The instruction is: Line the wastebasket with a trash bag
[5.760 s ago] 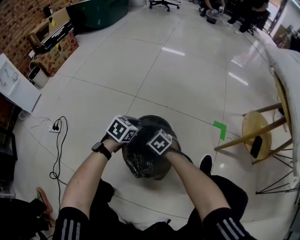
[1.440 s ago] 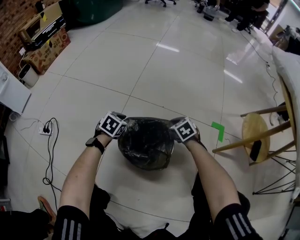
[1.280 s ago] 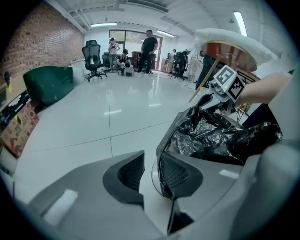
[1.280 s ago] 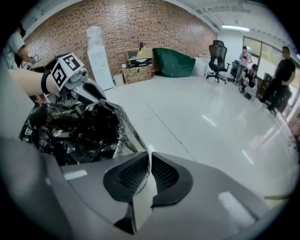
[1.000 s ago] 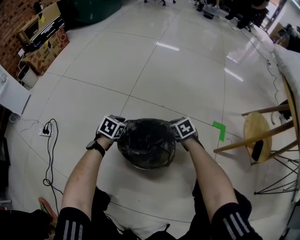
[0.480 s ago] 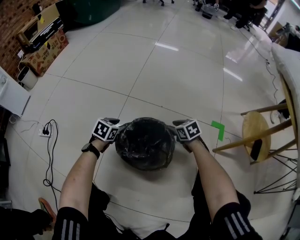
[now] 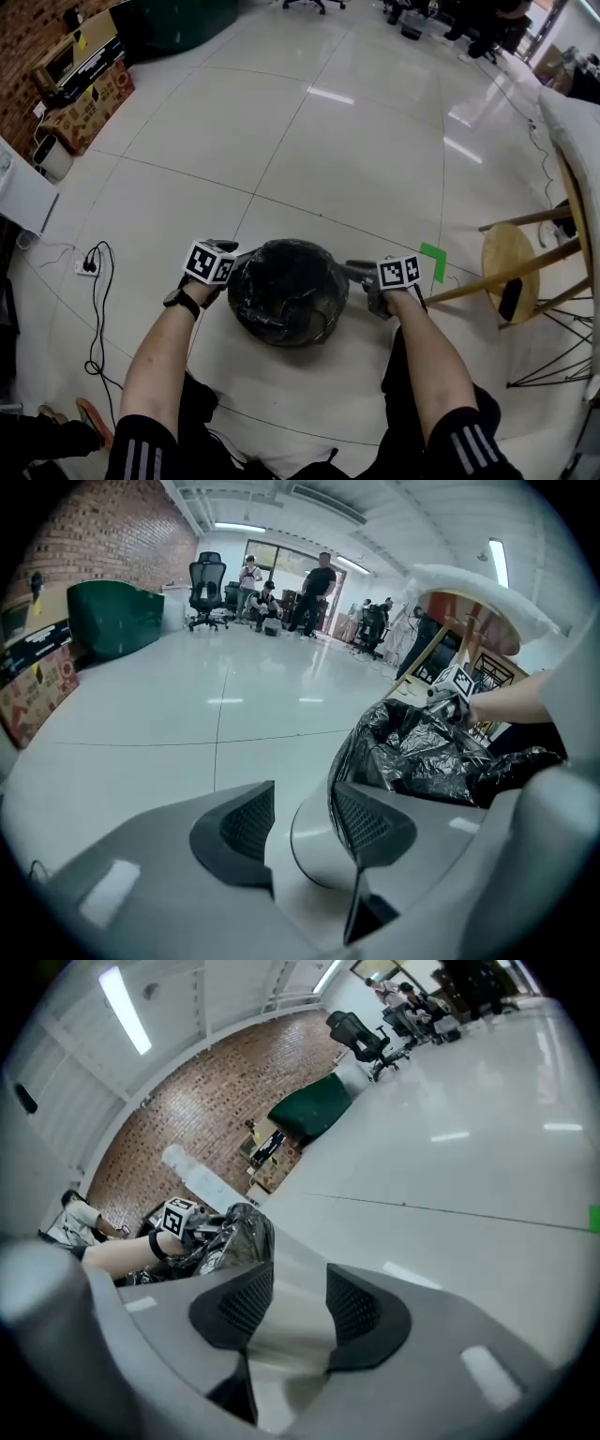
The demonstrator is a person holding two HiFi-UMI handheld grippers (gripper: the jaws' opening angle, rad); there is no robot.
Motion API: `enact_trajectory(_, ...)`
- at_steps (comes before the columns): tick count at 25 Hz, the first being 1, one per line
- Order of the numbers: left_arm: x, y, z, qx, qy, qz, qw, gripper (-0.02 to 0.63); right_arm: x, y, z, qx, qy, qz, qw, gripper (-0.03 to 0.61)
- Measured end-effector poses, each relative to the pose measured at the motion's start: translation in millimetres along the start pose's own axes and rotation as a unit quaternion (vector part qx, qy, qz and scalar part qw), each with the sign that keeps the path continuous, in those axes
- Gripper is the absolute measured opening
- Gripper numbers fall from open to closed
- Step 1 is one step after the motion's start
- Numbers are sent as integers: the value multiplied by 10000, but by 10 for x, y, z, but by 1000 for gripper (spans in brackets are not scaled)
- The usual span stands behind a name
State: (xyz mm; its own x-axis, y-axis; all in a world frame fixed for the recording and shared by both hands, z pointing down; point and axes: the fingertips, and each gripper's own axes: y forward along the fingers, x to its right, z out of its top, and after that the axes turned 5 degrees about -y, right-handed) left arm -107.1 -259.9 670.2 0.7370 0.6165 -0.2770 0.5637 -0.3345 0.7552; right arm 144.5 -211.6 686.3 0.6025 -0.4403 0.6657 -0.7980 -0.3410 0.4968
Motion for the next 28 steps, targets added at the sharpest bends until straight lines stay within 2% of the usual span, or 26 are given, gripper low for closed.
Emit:
enact_trajectory(3,-7,20,-34,9,-121,-114,9999,193,-49,-29,1,376,376,495,9974,190)
enact_trajectory(5,-15,38,-88,-98,-54,-80,9999,195,-101,-88,-56,510,536,877,9934,194)
enact_trajectory(6,-18,44,-120,-178,36,-40,9998,195,-84,-129,-129,464,519,919,9933,216)
enact_trajectory(8,-12,35,-128,-198,153,-2,9997,195,5,-213,-320,164,308,743,9966,225)
enact_trajectory(10,0,-1,-51,-51,177,12,9998,195,60,-297,-409,-93,21,538,9985,225)
enact_trajectory(12,5,-40,-21,-24,170,43,9998,195,63,-409,-285,66,-114,373,9992,225)
enact_trajectory(15,2,-105,-59,-108,132,79,9998,200,-17,-627,99,581,-291,16,9979,225)
enact_trajectory(17,-16,-152,-79,-82,94,153,9998,201,-185,-714,289,600,-759,-244,9950,225)
enact_trajectory(18,-27,-176,-83,-54,83,206,9997,201,-325,-713,336,446,-1171,-357,9915,225)
enact_trajectory(20,-50,-247,-82,37,53,309,9995,207,-710,-624,374,16,-2141,-459,9757,224)
enact_trajectory(22,-66,-334,-96,154,-54,332,9993,207,-1195,-467,388,-225,-2841,-268,9582,221)
enact_trajectory(26,-54,-483,-161,311,-283,282,9987,207,-2099,-161,271,-493,-3424,525,9368,218)
enact_trajectory(28,-17,-511,-220,263,-298,251,9989,207,-2315,5,93,-861,-3593,659,9269,215)
